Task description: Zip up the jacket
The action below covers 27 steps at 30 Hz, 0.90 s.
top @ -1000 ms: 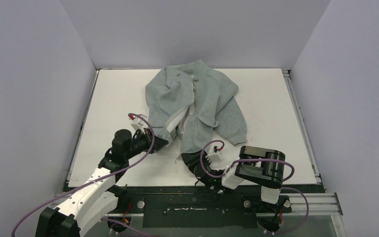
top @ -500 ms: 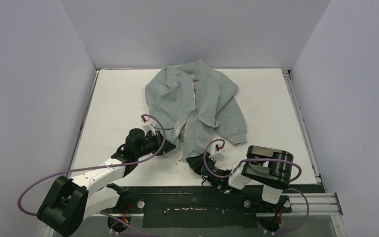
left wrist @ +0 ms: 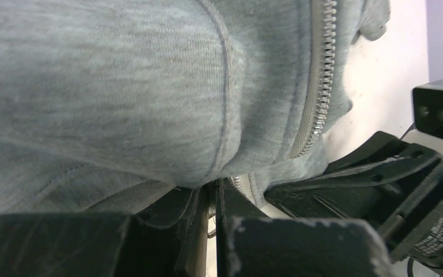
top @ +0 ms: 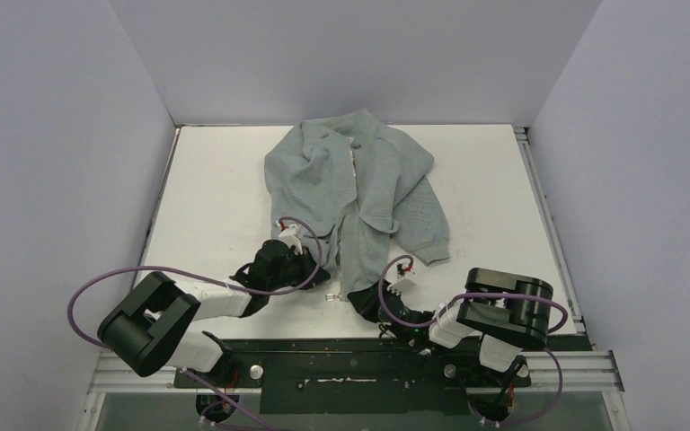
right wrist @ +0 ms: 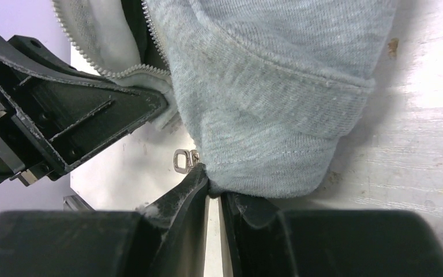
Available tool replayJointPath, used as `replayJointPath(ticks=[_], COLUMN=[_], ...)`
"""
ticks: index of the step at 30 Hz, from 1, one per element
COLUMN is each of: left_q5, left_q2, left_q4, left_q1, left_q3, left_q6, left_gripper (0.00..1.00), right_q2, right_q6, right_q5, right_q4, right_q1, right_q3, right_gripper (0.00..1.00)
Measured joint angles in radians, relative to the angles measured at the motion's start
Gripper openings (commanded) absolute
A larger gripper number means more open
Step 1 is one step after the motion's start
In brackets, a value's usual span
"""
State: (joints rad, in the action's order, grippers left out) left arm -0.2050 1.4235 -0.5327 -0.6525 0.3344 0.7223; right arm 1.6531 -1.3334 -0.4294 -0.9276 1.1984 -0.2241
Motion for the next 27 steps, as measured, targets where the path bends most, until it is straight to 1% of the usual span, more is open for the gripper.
replayJointPath(ticks=[3, 8, 11, 14, 18, 22, 27], left_q5=[0.016, 0.027, 0.026, 0.025, 0.025, 0.026, 0.031], left_q2=[0.038, 0.089, 0.126, 0.152, 0.165, 0.165, 0.165], left_q4=[-0.018, -0.05, -0.072, -0.099, -0.117, -0.119, -0.118], left_q1=[-0.015, -0.027, -0.036, -0.048, -0.064, -0.073, -0.072], left_q3=[0.018, 0.041, 0.055, 0.066, 0.069, 0.069, 0.069], left_q6=[-0.001, -0.002, -0.001, -0.001, -0.001, -0.001, -0.002], left_gripper=[0.0, 0.0, 0.0, 0.0, 0.0, 0.0, 0.0], right_q2=[-0.011, -0.019, -0.02, -0.02, -0.02, -0.016, 0.013], right_q6=[0.01, 0.025, 0.046, 0.06, 0.06, 0.043, 0.035], right_q5=[0.0, 0.013, 0.034, 0.05, 0.052, 0.043, 0.033], right_q4=[0.019, 0.027, 0.032, 0.031, 0.047, 0.126, 0.167], right_q1=[0.0, -0.014, -0.034, -0.05, -0.072, -0.085, -0.099], right_q3=[-0.002, -0.008, -0.021, -0.03, -0.048, -0.103, -0.157], right_gripper=[0.17, 0.24, 0.31, 0.35, 0.37, 0.38, 0.34])
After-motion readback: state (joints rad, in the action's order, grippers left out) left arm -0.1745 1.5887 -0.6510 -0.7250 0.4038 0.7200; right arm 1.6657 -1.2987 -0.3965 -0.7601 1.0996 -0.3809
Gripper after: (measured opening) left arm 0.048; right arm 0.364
